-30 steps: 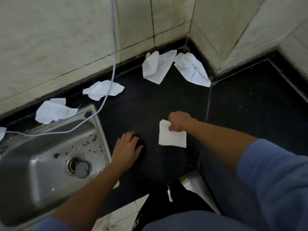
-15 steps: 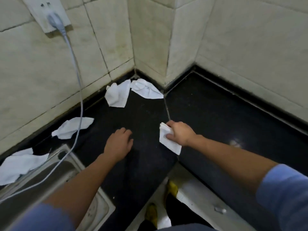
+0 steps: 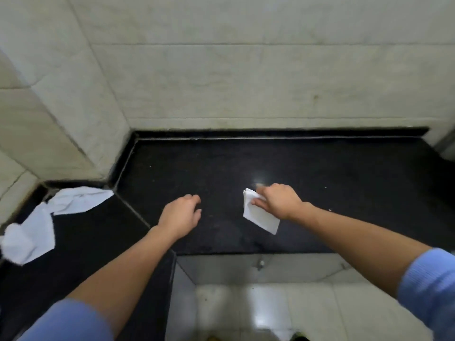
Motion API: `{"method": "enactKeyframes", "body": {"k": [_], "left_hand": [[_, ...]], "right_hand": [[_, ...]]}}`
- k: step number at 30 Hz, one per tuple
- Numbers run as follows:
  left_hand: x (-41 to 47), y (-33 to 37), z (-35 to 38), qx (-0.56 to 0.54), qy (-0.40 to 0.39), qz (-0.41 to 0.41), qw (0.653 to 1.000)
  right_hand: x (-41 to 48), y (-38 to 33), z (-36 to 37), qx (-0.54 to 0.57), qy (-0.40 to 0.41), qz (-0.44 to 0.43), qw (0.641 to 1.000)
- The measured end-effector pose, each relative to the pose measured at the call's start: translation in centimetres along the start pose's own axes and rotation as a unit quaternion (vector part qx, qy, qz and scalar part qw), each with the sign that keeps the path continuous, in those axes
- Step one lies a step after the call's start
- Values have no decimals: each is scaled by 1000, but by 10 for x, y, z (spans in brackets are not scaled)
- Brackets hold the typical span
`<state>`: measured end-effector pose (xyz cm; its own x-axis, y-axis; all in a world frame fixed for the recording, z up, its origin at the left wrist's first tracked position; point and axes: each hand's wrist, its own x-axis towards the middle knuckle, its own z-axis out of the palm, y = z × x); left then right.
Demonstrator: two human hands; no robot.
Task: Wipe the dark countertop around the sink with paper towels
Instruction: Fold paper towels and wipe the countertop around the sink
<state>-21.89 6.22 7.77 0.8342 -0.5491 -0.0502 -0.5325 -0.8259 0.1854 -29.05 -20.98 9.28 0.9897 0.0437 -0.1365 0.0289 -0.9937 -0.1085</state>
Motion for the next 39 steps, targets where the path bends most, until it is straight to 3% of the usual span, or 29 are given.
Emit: {"method": "enactKeyframes", "body": {"k": [7, 16, 25, 35, 39], "left_hand": [[94, 199, 19, 7, -5, 161, 987], [150, 465, 73, -19, -40, 289, 956], [262, 613, 97, 14, -65, 364, 929], [374, 791, 81, -9, -46, 439, 897], [401, 845, 79, -26, -41, 444, 895]], "right_hand": [[-121, 183, -19, -8, 24, 156, 987], [-260, 388, -34, -17, 31, 264, 964], [-291, 542, -47, 9, 51, 323, 945], [-321, 712, -152, -9, 136, 371, 919], [-324, 779, -179, -24, 133, 380, 915]]}}
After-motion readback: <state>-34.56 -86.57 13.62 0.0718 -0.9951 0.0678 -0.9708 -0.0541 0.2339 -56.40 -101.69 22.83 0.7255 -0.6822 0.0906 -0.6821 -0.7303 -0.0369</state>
